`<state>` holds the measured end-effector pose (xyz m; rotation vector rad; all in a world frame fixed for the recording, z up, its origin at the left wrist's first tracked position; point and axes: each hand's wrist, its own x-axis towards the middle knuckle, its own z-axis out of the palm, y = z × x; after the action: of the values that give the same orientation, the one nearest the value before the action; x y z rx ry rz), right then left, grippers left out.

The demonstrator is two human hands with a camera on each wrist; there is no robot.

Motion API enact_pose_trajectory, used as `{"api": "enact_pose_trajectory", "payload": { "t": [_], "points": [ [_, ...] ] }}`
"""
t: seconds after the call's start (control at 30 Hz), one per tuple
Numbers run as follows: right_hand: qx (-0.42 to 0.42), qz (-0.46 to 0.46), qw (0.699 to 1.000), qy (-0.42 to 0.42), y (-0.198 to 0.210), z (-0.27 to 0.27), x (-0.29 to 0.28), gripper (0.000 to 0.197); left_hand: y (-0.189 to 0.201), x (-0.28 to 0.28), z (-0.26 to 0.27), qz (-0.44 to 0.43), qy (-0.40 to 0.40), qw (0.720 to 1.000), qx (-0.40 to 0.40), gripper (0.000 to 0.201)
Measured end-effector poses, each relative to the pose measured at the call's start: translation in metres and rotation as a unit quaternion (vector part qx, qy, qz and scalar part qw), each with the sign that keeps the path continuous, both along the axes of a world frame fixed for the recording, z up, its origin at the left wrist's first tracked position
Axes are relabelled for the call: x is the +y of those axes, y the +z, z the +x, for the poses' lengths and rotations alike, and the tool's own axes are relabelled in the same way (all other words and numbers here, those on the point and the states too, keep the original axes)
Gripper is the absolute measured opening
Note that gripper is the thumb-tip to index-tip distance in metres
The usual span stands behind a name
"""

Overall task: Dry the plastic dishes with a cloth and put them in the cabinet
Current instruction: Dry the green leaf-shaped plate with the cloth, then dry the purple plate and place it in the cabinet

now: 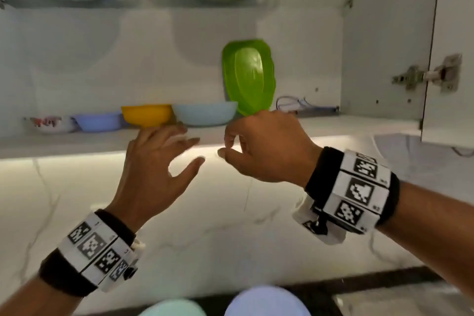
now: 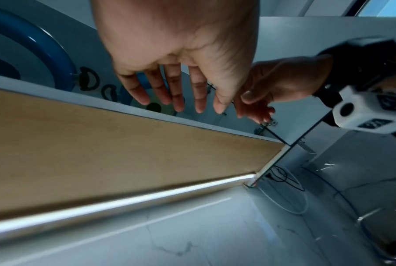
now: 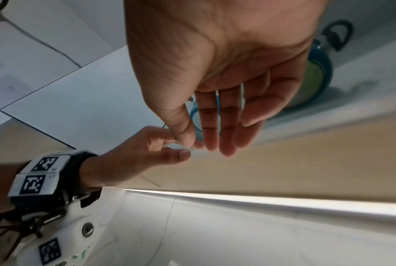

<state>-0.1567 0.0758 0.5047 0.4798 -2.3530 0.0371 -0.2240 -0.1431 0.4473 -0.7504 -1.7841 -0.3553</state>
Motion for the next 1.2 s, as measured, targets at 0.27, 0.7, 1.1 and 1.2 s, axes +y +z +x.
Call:
{"api": "enact_pose_trajectory", "payload": {
  "t": [0.27, 0.7, 1.1, 1.2],
  "points": [
    [-0.22, -0.074, 0.97, -0.069, -0.208, 0.028, 0.03, 0.029, -0.172, 0.017, 0.057, -0.083, -0.035, 0.959, -0.269, 0.035],
    [-0.433, -0.106, 0.87, -0.212, -0.416, 0.102, 0.09, 0.031, -0.449, 0.026, 0.161, -0.23, 0.04, 0.68, -0.695, 0.092],
    [-0.478, -0.095, 0.789, -0.375, -0.429, 0.15, 0.212, 0.053, -0.469, 0.031, 0.159, -0.237, 0.079, 0.656, -0.712, 0.104],
    [-0.517, -0.116, 0.767, -0.363, -0.448, 0.15, 0.224, 0.069, -0.47, 0.031, 0.159, -0.233, 0.078, 0.66, -0.71, 0.105]
  ]
}}
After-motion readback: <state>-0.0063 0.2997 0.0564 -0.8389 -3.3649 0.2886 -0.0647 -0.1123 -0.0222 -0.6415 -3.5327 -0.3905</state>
